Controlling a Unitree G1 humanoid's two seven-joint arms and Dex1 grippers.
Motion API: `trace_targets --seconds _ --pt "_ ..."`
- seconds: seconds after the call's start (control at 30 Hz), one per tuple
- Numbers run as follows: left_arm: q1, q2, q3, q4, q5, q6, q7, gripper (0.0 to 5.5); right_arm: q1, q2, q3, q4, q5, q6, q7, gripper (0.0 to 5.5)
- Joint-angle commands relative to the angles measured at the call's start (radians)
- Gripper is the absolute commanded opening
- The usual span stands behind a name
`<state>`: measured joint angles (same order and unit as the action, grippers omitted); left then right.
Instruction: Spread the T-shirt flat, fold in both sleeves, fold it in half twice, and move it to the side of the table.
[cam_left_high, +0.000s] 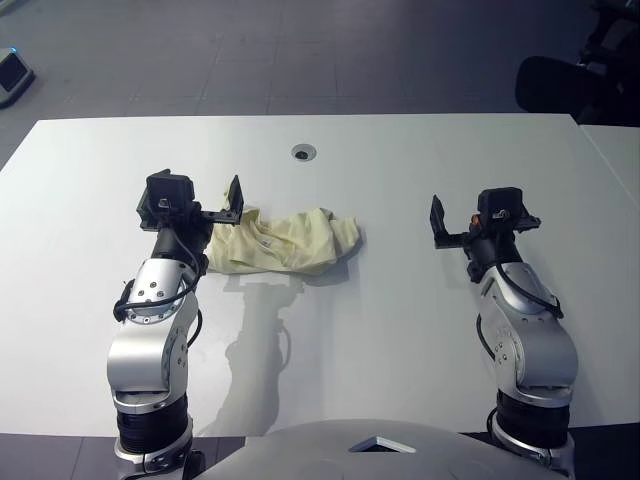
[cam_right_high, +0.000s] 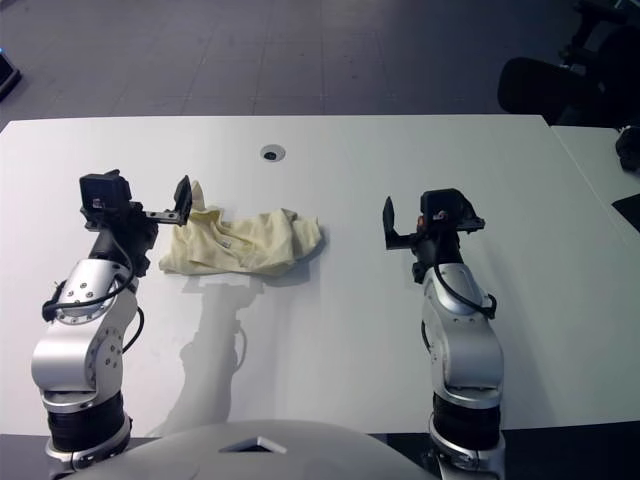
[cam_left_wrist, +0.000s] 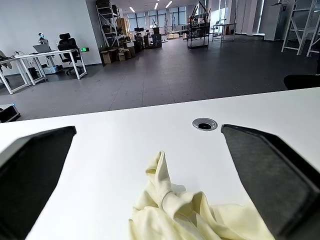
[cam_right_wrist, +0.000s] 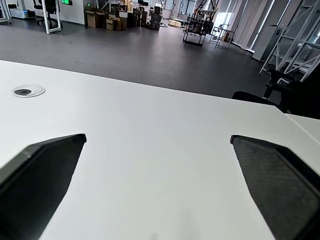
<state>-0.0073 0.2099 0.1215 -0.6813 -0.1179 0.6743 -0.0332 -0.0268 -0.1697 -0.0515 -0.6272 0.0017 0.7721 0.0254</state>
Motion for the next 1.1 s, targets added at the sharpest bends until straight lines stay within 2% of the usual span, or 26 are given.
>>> trace_targets --seconds 0.03,1.1 --pt "-0.007 -0.002 0.000 0.002 0.013 -0.002 0.006 5.40 -0.015 -0.003 -0.010 0.009 -0.007 0.004 -0.004 5.37" --pt "0.006 -0.019 -0.004 0.001 0.020 -0.011 0.033 5.40 -0.036 -0.011 -0.002 0.027 -0.012 0.003 0.018 5.37"
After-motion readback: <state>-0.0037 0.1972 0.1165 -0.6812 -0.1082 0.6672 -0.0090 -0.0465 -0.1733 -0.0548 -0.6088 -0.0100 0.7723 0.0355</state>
